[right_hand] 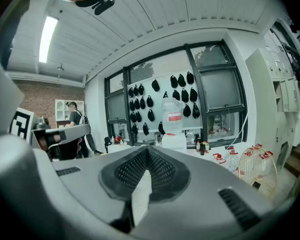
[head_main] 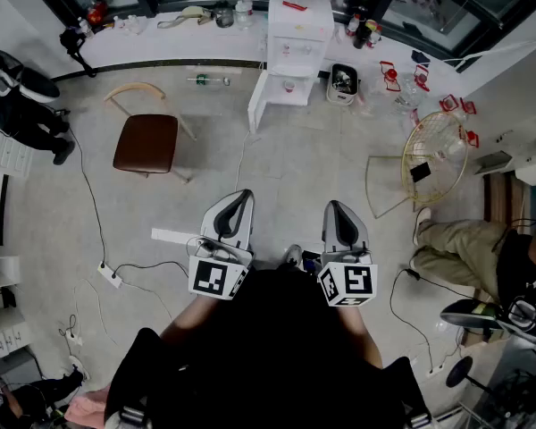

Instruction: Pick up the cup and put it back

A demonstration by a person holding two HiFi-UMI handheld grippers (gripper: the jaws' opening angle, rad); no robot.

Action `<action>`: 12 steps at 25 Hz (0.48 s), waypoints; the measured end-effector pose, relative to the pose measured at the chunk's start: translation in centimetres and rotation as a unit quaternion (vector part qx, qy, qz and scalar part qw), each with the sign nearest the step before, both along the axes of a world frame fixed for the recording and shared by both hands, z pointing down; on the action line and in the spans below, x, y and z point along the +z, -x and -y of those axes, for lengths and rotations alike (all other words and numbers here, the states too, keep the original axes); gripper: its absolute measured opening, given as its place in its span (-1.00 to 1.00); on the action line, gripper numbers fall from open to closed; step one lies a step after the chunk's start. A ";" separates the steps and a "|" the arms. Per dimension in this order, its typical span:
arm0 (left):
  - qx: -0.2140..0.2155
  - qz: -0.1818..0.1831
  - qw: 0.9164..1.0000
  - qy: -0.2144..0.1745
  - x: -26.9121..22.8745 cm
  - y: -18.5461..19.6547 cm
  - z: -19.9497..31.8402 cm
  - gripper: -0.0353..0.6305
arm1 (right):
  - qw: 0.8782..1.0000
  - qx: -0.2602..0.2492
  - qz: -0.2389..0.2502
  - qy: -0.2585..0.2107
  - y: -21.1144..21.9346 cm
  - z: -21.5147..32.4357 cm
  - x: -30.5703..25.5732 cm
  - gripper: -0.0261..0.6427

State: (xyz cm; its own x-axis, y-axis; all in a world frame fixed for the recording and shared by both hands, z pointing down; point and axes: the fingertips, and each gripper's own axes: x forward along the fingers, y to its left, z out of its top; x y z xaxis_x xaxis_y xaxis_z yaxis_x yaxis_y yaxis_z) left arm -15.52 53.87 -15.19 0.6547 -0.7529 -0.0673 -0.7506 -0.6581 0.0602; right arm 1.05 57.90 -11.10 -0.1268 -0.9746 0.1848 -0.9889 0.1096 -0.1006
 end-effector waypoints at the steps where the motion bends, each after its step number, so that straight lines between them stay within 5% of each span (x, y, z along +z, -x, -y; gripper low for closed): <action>1: 0.000 0.000 1.000 0.001 0.0 0.0 0.1 -0.88 | 1.000 0.000 0.001 0.000 0.1 0.1 -0.1 -0.94; 12: 0.000 -0.005 1.000 0.004 0.1 0.5 -0.1 -0.88 | 1.000 0.001 0.003 -0.014 0.8 0.0 -1.1 -0.94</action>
